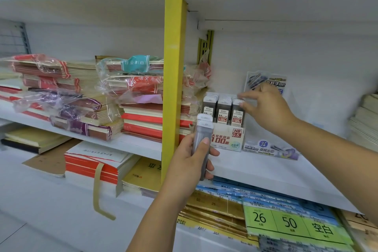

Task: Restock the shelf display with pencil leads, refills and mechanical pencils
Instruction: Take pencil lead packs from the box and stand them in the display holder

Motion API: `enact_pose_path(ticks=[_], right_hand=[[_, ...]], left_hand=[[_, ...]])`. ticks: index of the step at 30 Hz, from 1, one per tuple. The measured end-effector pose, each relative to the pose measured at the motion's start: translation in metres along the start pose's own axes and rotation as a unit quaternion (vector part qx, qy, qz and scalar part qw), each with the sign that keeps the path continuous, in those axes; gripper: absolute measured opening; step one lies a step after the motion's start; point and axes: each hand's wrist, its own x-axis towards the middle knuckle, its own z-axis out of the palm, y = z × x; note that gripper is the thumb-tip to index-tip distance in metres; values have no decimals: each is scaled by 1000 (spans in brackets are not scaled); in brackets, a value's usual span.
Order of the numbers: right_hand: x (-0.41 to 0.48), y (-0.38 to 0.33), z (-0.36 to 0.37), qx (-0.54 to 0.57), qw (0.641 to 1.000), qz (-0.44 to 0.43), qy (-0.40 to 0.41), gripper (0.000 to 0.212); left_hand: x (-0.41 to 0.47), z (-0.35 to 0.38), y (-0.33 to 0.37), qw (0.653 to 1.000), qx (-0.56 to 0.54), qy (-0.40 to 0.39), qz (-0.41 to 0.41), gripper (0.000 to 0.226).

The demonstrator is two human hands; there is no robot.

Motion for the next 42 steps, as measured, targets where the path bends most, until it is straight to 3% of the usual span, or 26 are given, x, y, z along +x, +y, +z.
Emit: enact_pose_path(ticks=[2, 4, 7, 9, 15, 18, 23, 27, 31, 36, 39, 42], right_hand=[[-13, -10, -8, 3, 999, -34, 40, 34], [-33, -27, -16, 108, 993, -48, 29, 28], [-59, -49, -21, 293, 950, 5, -112, 20], [-67, -53, -17, 340, 924, 46, -166, 20], [-64, -42, -28, 395, 909, 77, -103, 7], [-64, -37, -33, 436, 885, 79, -140, 12], [-68, -42, -30, 378, 913, 75, -132, 26], [-61, -39, -30, 388, 913, 71, -105, 9], [-42, -29, -44, 391, 919, 39, -37, 24], [-16, -12, -53, 162, 983, -80, 19, 31], [-10, -7, -43, 87, 989, -120, -17, 30], [-6, -1, -26, 79, 989, -116, -41, 28]], left_hand=[[0, 1, 0, 1000, 5, -2, -1, 18], [0, 2, 1, 1000, -2, -8, 8, 17], [-2, 6, 3, 999, -15, -23, 25, 13], [-3, 9, 5, 999, -16, -38, 31, 12], [-5, 10, 5, 997, -38, -69, 1, 18], [-5, 9, 1, 998, -30, -58, 6, 18], [-3, 10, 0, 998, 39, -47, 28, 21], [-2, 9, -2, 997, 48, -45, 27, 37], [2, 5, -8, 1000, 20, -13, 5, 14], [6, 1, -9, 999, 37, 21, 19, 22], [7, -2, -9, 999, 41, 27, 19, 21], [7, -3, -9, 999, 31, 27, 17, 22]])
